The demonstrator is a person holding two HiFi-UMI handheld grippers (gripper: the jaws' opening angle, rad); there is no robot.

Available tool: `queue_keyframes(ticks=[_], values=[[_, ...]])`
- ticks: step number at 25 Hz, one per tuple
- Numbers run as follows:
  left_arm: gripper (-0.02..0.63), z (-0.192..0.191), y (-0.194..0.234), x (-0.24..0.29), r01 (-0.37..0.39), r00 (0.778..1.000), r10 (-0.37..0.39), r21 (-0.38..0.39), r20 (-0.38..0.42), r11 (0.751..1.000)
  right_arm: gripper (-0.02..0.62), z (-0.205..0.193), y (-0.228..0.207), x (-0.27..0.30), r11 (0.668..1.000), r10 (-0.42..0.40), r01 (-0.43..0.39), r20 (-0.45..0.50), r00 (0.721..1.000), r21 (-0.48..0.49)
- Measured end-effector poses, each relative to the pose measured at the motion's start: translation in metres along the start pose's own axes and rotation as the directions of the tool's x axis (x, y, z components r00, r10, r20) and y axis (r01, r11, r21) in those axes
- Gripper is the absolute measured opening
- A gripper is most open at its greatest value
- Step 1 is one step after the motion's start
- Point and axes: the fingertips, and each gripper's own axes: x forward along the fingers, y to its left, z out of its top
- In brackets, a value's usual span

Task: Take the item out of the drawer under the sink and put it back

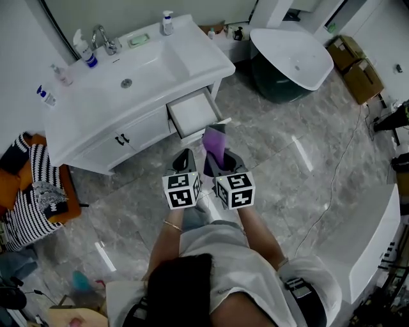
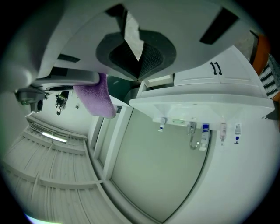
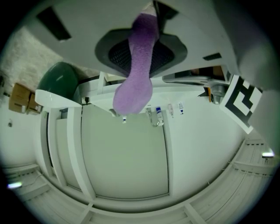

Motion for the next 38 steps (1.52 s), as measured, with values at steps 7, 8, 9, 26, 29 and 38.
queue_keyframes(ticks=[7, 8, 9, 26, 29, 38], values=[[0.003, 0.021, 0.023, 0.018, 0.029, 1.000, -0.029, 0.017, 0.007, 0.999, 0.098, 0.015, 0.001, 0.034, 0.999, -0.034, 0.034, 0.006, 0.999, 0.015], [0.003, 0.023, 0.024, 0.022, 0.035, 0.999, -0.035, 0.019, 0.009, 0.999, 0.098, 0.017, 0.000, 0.038, 0.999, -0.037, 0.037, 0.005, 0.999, 0.015], [0.003, 0.026, 0.026, 0.025, 0.039, 0.999, -0.039, 0.022, 0.010, 0.999, 0.098, 0.018, -0.001, 0.042, 0.999, -0.041, 0.041, 0.004, 0.999, 0.017], [0.003, 0.042, 0.044, 0.050, 0.051, 0.999, -0.051, 0.066, -0.009, 0.997, 0.098, 0.037, -0.006, 0.075, 0.998, -0.028, 0.026, 0.032, 0.999, 0.063], [0.003, 0.044, 0.046, 0.057, 0.043, 0.999, -0.043, 0.068, -0.004, 0.997, 0.098, 0.040, -0.013, 0.083, 0.998, -0.030, 0.028, 0.034, 0.999, 0.060], [0.003, 0.050, 0.049, 0.083, 0.022, 1.000, -0.021, 0.048, -0.016, 0.999, 0.098, 0.048, -0.031, 0.110, 0.999, -0.009, 0.009, 0.004, 1.000, 0.039]])
